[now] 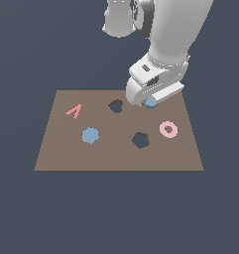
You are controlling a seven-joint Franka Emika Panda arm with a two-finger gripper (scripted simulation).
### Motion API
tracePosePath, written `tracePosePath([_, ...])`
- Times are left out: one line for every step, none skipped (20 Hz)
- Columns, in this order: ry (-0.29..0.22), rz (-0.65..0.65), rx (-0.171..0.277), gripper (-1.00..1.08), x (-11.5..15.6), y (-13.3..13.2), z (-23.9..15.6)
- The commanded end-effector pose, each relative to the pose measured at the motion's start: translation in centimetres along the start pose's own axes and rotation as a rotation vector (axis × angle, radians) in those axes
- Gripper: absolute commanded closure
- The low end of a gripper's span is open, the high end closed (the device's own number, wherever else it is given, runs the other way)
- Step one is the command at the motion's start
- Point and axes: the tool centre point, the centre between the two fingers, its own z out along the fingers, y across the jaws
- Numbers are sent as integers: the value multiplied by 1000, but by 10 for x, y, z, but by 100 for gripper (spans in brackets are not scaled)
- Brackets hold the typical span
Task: Insert a designated object into the corresponding slot on a board.
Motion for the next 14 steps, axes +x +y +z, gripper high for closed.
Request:
tracePosePath([3,-17,-1,-92,-1,-3,3])
tracePosePath([3,-19,-2,-92,-1,-4,3])
tracePosePath([3,-19,-2,-92,-2,-4,4])
tracePosePath([2,-18,-2,-92,-1,-3,3])
tracePosePath([2,-14,-2,-92,-1,-2,3])
tracePosePath([1,-10,-3,-92,-1,-1,2])
tracePosePath([1,-7,-3,-92,-1,-1,2])
tracePosePath([1,-6,-3,-92,-1,0,2])
tracePosePath([1,-9,-2,-92,-1,-1,2])
tracePosePath([1,-9,-2,-92,-1,-1,2])
tracePosePath([1,-9,-2,-92,-1,-1,3])
tracePosePath([1,-9,-2,-92,-1,-1,5])
tracePosePath([1,-8,-2,-92,-1,-1,7])
tracePosePath([1,-8,-2,-92,-1,-1,10])
